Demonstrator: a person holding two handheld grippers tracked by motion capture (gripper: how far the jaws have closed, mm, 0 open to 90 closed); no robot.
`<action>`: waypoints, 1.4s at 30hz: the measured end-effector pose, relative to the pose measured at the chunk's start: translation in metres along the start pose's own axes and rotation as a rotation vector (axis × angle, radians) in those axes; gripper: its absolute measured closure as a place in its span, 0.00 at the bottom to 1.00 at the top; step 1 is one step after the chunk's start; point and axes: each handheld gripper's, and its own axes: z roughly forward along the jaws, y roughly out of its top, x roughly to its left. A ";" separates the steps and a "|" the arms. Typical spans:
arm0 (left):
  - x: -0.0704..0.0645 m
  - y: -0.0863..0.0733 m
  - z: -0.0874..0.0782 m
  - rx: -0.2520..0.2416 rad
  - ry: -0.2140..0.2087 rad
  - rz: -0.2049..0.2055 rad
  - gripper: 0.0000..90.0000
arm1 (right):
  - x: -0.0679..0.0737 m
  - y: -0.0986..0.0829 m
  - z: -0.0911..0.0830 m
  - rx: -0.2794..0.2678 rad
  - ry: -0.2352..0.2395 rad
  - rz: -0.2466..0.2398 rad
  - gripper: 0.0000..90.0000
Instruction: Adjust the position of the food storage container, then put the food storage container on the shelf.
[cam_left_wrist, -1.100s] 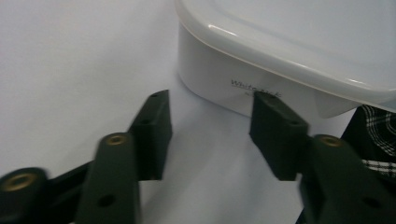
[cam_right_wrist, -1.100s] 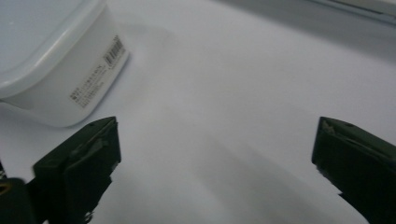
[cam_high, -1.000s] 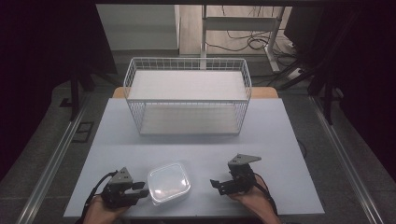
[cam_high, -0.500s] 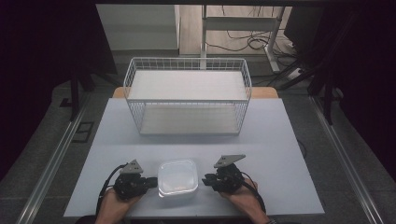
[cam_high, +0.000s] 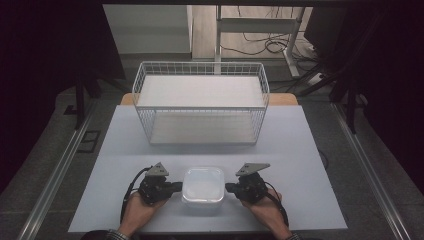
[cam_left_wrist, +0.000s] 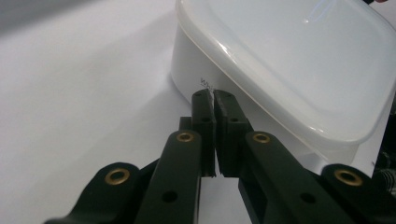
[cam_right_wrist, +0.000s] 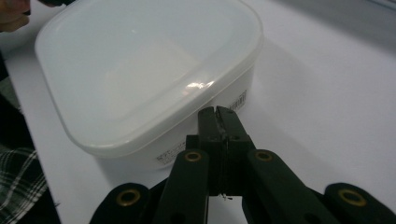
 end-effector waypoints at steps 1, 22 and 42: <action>-0.001 0.002 0.002 0.001 -0.001 0.005 0.98 | 0.000 0.000 0.000 0.000 0.000 0.000 0.99; 0.007 -0.008 -0.008 -0.022 0.076 0.082 0.11 | -0.020 -0.021 -0.016 -0.086 -0.110 -0.032 0.19; 0.012 -0.009 -0.020 -0.085 0.096 0.100 0.09 | -0.023 -0.018 -0.023 -0.107 -0.129 -0.026 0.02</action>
